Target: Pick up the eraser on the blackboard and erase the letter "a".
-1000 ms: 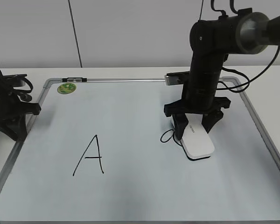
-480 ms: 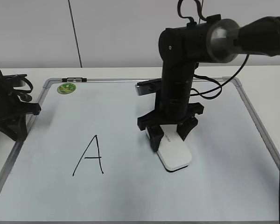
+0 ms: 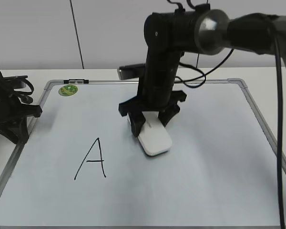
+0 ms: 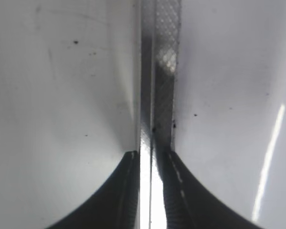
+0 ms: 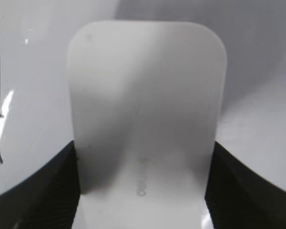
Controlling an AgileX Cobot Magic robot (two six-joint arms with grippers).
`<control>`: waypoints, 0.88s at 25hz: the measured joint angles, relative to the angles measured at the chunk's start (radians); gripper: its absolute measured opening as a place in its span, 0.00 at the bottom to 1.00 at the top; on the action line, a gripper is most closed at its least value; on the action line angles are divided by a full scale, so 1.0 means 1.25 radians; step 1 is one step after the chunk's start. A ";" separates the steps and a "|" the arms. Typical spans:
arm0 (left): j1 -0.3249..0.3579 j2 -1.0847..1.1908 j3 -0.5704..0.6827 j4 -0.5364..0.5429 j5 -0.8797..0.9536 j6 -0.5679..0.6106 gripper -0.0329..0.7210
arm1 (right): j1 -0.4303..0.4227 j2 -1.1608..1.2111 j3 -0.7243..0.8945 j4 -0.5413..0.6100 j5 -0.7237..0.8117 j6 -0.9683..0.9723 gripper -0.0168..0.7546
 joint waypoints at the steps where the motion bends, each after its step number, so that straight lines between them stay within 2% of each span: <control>1: 0.000 0.000 0.000 0.000 0.000 0.000 0.22 | -0.002 -0.011 -0.023 -0.031 0.000 0.010 0.70; 6: 0.000 0.000 0.000 0.000 0.000 0.005 0.22 | -0.041 -0.067 -0.057 -0.124 0.002 0.044 0.70; 10: 0.000 0.000 0.000 -0.002 0.000 0.006 0.23 | -0.125 -0.087 -0.047 -0.137 0.005 0.052 0.70; 16: 0.000 0.000 0.000 -0.002 0.000 0.007 0.24 | -0.262 -0.139 0.041 -0.146 0.005 0.056 0.70; 22: 0.000 0.000 0.000 -0.002 0.000 0.007 0.25 | -0.344 -0.156 0.142 -0.142 0.005 0.057 0.70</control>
